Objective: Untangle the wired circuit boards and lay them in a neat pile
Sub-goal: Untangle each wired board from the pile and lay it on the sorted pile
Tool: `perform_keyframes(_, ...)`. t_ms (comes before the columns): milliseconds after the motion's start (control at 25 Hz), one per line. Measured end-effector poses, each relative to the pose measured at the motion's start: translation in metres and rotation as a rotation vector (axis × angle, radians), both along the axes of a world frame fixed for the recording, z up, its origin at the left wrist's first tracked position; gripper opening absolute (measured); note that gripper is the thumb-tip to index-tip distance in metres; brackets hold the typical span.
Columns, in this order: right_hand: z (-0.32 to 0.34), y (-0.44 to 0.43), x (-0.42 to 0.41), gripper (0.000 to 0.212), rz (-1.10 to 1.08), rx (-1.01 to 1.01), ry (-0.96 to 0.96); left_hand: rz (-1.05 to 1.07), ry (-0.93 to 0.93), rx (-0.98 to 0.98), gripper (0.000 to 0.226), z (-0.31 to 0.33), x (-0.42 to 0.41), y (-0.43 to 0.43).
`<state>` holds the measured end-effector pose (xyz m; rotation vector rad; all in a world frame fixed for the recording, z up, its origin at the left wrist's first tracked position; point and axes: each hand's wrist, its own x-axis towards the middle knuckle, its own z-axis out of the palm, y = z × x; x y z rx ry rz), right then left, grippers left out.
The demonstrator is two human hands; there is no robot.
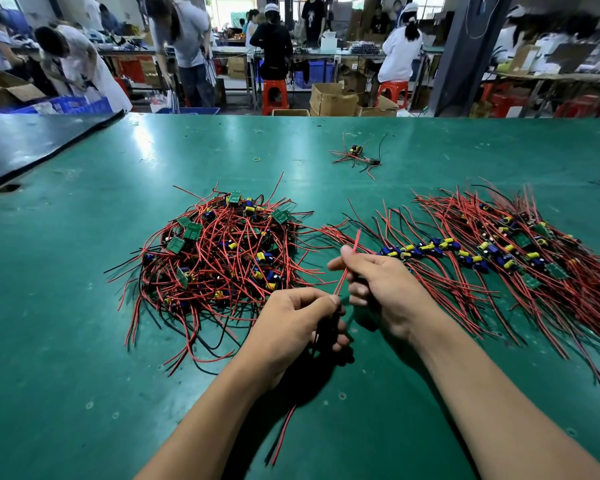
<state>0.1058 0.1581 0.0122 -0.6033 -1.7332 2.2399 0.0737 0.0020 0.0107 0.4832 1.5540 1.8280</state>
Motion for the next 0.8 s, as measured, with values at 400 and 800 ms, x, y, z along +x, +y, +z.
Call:
perform_keyframes(400,0.012,0.011,0.002,0.036,-0.130,-0.464,0.086,-0.056,0.026,-0.050,0.018,0.001,0.000,-0.003)
perform_keyframes(800,0.010,0.009,0.002,0.066,-0.159,-0.097,0.112,0.068,-0.289,0.096,0.072,0.007,-0.011,0.002)
